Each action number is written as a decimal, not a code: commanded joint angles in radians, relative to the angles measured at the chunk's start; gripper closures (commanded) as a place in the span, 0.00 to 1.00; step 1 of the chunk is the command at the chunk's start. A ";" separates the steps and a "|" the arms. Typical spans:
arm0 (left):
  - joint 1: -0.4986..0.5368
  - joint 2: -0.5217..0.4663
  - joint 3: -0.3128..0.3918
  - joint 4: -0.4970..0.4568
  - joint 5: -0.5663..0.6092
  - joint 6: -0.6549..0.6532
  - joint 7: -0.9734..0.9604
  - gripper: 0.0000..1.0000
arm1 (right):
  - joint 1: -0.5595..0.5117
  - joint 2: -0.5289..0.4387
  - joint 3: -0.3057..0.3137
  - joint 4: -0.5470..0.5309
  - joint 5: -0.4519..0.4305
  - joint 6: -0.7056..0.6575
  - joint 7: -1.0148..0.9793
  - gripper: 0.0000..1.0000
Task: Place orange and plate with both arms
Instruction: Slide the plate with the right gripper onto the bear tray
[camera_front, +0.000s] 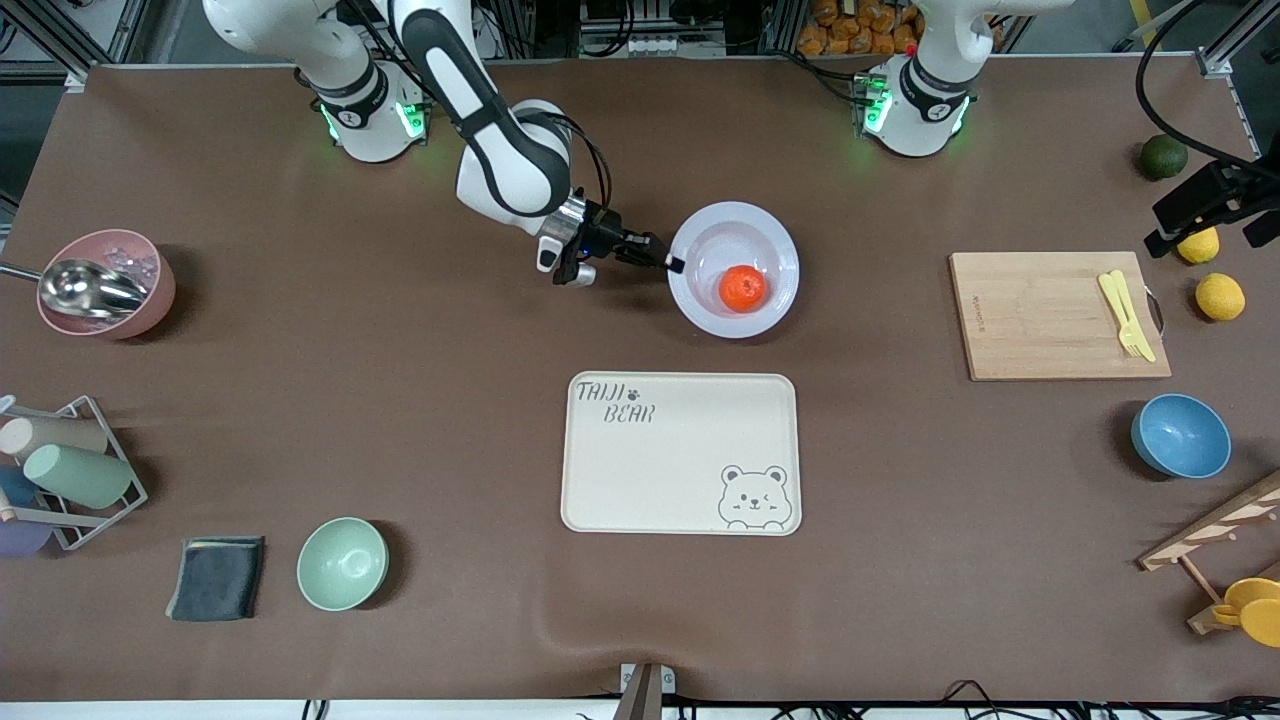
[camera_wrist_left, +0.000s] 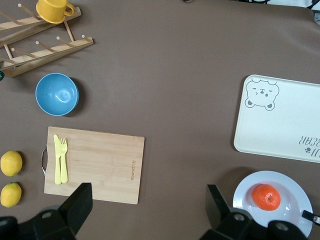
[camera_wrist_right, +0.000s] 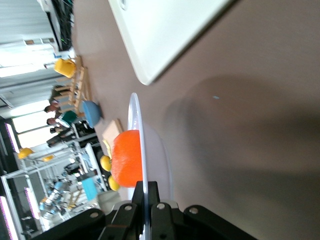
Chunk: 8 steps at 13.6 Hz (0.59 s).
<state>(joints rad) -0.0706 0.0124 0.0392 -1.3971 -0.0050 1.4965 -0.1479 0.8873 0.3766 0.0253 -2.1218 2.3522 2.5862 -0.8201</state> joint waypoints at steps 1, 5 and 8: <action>-0.012 -0.017 0.013 -0.020 -0.009 -0.005 0.021 0.00 | -0.045 -0.007 0.001 0.063 0.024 0.008 0.024 1.00; -0.011 -0.012 0.011 -0.019 -0.012 0.001 0.021 0.00 | -0.134 0.074 -0.001 0.172 0.013 0.008 0.016 1.00; -0.011 -0.008 0.013 -0.019 -0.010 -0.001 0.019 0.00 | -0.195 0.134 -0.002 0.227 -0.017 0.008 -0.002 1.00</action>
<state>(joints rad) -0.0727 0.0134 0.0394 -1.4043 -0.0050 1.4955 -0.1479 0.7310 0.4510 0.0119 -1.9601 2.3480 2.5918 -0.8032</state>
